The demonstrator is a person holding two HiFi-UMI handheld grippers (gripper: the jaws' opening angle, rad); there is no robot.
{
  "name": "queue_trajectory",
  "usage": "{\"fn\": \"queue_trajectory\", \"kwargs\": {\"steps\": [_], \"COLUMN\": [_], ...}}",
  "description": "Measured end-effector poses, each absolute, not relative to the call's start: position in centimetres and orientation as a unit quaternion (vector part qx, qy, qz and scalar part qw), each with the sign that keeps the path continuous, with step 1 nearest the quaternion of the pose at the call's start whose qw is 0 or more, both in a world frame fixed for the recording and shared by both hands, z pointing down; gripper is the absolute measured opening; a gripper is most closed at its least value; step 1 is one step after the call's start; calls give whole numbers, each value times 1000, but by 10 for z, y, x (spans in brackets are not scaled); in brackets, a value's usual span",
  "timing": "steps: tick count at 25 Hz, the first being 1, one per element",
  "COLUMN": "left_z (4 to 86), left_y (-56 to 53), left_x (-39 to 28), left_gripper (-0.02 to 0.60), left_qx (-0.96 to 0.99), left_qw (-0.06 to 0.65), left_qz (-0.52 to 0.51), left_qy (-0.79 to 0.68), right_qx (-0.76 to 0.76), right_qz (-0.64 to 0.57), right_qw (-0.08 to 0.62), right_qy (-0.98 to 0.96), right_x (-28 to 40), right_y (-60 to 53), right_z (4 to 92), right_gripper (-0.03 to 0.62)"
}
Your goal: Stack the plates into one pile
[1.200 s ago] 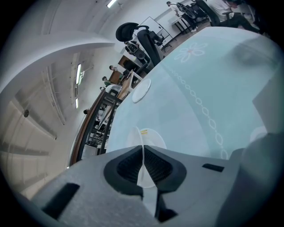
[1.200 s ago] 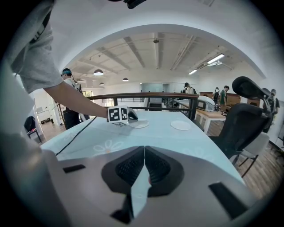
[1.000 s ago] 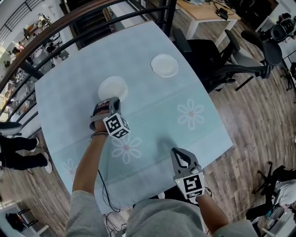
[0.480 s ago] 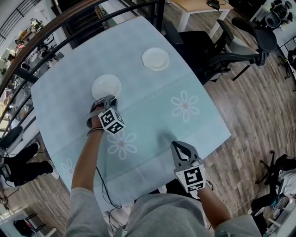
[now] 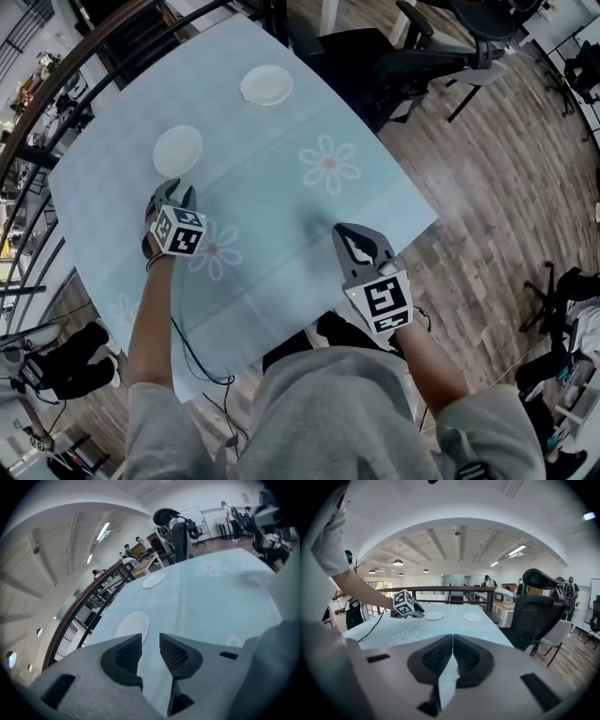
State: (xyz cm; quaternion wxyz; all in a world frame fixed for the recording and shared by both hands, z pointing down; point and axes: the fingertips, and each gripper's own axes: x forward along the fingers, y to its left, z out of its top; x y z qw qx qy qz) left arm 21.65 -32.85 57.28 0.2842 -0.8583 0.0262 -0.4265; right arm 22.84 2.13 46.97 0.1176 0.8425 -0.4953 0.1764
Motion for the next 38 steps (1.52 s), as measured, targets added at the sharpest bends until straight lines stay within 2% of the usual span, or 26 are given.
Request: {"fn": "queue_trajectory", "kwargs": {"steps": [3, 11, 17, 24, 31, 38], "left_z": [545, 491, 456, 432, 421, 424], "left_y": [-303, -226, -184, -184, -207, -234], "left_x": [181, 90, 54, 17, -9, -21], "left_gripper": [69, 20, 18, 18, 18, 19], "left_qx": [-890, -931, -945, -946, -945, -949], "left_qw": [212, 92, 48, 11, -14, -30], "left_qz": [-395, -305, -233, -188, -176, -159], "left_qy": [77, 179, 225, 265, 277, 272], "right_qx": [843, 832, 819, 801, 783, 757], "right_qz": [162, 144, 115, 55, 21, 44], "right_qw": [104, 110, 130, 170, 234, 271], "right_qy": [-502, -524, -547, -571, -576, -593], "right_x": [238, 233, 234, 241, 240, 238], "right_y": [43, 86, 86, 43, -8, -49], "right_z": [460, 455, 442, 392, 356, 346], "right_gripper": [26, 28, 26, 28, 28, 28]}}
